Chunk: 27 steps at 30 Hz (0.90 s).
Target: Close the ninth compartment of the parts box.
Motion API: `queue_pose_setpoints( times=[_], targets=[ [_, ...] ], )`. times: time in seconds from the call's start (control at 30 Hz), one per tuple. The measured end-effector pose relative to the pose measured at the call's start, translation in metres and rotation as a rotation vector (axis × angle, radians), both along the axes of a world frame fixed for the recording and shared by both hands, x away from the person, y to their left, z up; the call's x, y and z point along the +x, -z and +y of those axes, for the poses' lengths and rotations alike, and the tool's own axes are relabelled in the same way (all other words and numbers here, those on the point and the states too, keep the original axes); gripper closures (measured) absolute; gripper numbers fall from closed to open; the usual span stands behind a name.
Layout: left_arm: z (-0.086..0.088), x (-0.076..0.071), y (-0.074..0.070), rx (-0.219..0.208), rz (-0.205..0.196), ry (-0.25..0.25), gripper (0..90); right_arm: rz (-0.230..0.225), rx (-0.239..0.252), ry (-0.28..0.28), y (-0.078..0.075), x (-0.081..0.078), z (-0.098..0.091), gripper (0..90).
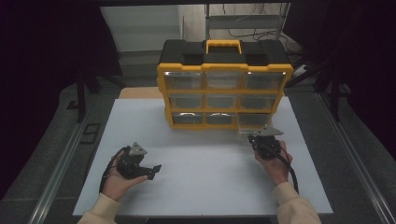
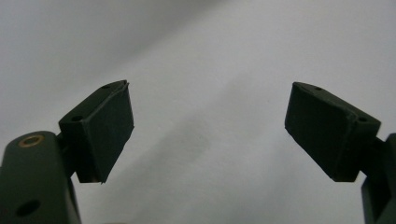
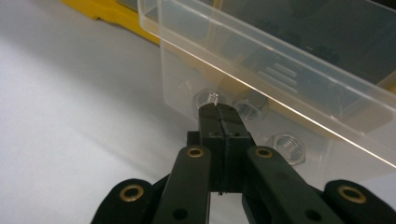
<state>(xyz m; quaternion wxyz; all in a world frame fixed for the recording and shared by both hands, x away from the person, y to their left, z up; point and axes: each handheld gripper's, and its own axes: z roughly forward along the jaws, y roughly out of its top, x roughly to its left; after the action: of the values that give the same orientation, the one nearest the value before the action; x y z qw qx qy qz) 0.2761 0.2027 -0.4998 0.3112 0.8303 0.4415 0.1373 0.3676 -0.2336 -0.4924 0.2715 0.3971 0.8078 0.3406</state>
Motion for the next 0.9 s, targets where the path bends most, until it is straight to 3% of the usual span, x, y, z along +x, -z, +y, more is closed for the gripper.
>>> queue_pose_setpoints(
  times=[0.27,0.9],
  targets=[
    [0.002,0.001,0.001,-0.006,0.004,-0.001,15.4,0.001,0.041,0.017,-0.003,0.011,-0.002,90.0],
    [0.001,0.003,0.002,-0.014,0.009,0.001,15.4,0.008,0.086,0.064,0.002,0.04,-0.01,90.0]
  ],
)
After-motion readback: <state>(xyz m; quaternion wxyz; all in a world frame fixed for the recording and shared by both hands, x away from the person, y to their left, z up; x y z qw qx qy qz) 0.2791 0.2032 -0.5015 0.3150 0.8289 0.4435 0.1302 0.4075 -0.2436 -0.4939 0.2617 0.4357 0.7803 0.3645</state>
